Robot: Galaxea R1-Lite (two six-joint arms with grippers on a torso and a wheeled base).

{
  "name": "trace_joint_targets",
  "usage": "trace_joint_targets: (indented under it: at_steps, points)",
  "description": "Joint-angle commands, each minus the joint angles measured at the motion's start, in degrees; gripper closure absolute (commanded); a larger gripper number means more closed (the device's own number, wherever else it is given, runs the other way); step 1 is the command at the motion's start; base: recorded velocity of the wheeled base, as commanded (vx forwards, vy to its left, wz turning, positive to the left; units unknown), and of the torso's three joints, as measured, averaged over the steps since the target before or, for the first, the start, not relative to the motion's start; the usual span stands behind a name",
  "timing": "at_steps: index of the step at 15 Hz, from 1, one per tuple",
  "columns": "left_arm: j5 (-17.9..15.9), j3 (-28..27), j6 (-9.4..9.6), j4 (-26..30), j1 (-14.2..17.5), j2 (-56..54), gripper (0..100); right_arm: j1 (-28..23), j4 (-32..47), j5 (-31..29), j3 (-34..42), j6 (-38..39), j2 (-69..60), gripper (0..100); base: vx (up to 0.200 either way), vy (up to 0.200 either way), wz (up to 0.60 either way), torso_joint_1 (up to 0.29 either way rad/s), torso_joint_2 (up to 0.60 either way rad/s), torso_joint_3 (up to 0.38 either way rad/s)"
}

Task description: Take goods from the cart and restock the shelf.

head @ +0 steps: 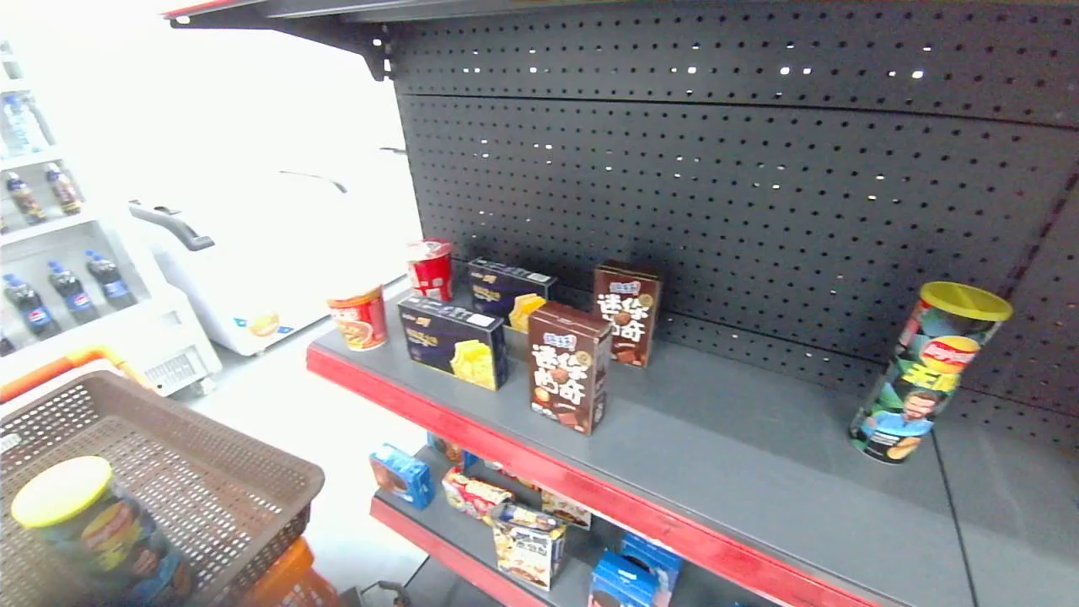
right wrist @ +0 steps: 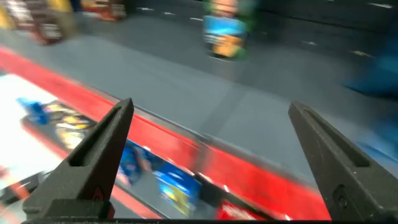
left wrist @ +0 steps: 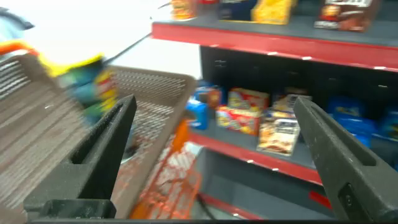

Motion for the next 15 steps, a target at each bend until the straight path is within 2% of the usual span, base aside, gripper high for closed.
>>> trace_joint_targets:
  at_steps: [1, 8, 11, 13, 15]
  points:
    - [0.00, 0.00, -0.01, 0.00, 0.00, -0.02, 0, 0.00, 0.00, 0.02, 0.00, -0.02, -0.02, 0, 0.000, 0.000, 0.60, 0.002, 0.00, 0.002]
    - [0.09, -0.09, -0.19, -0.09, -0.09, -0.02, 0, 0.09, 0.00, 0.02, 0.00, 0.07, -0.02, 0, 0.000, 0.000, 0.60, 0.003, 0.00, 0.004]
    - [0.09, -0.09, -0.19, -0.09, -0.09, -0.02, 0, 0.09, 0.00, 0.02, 0.00, 0.07, -0.02, 0, 0.000, 0.000, 0.00, 0.000, 0.00, 0.000]
    - [-0.44, 0.00, 0.87, -0.09, -0.09, -0.02, 0, 0.09, 0.00, 0.02, 0.00, 0.07, -0.02, 0, 0.000, 0.000, 0.00, 0.000, 0.00, 0.000]
    - [-0.35, -0.18, 0.52, 0.09, -0.09, -0.02, 0, 0.09, 0.00, 0.02, 0.00, -0.02, -0.02, 0, 0.000, 0.000, 0.00, 0.000, 0.00, 0.000]
